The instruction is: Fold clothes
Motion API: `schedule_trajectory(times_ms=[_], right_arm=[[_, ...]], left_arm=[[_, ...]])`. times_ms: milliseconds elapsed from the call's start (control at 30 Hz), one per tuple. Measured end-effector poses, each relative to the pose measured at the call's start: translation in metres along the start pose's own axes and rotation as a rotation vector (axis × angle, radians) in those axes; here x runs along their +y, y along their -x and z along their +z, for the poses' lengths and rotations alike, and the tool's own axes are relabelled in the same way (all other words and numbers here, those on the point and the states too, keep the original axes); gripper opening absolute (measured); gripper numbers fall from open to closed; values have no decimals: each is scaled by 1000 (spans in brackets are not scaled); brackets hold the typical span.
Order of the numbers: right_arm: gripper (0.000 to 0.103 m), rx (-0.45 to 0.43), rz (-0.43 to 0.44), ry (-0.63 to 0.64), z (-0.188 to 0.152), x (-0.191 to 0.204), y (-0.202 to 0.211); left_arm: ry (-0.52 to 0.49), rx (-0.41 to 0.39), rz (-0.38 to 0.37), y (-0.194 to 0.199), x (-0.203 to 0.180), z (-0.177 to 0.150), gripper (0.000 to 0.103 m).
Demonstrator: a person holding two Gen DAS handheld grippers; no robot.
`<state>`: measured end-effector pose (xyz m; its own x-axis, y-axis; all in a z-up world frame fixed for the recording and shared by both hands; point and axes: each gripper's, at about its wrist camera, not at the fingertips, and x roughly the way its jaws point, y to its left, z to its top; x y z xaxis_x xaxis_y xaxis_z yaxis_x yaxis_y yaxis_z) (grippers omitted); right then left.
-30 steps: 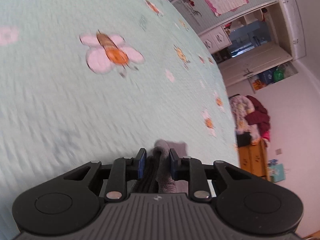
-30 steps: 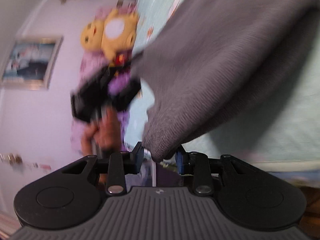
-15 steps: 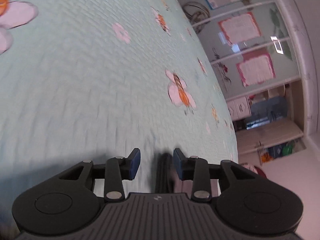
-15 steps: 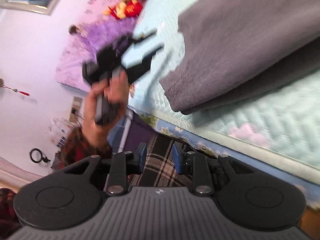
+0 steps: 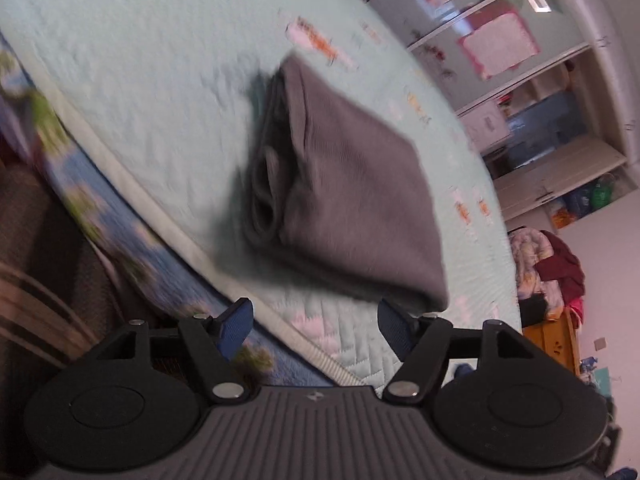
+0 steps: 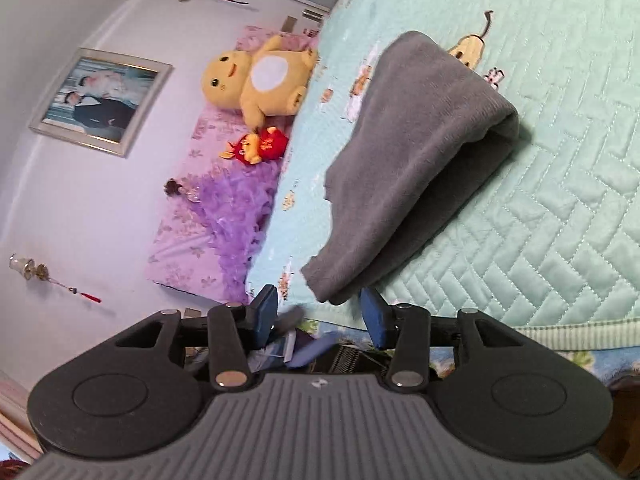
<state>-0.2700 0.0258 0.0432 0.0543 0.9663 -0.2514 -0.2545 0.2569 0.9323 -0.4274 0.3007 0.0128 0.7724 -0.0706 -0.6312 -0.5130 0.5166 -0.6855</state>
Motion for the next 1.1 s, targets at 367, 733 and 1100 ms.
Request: schedule_trajectory(times_ms=[367, 733, 1100], right_arm=[[50, -37, -71, 4, -4, -14, 26], [52, 70, -166, 305, 64, 17, -33], [74, 420, -188, 1005, 190, 98, -184]], left_arm=[[128, -118, -32, -33, -4, 2, 73], [237, -204, -124, -38, 5, 8, 76], [227, -207, -181, -40, 21, 7, 64]])
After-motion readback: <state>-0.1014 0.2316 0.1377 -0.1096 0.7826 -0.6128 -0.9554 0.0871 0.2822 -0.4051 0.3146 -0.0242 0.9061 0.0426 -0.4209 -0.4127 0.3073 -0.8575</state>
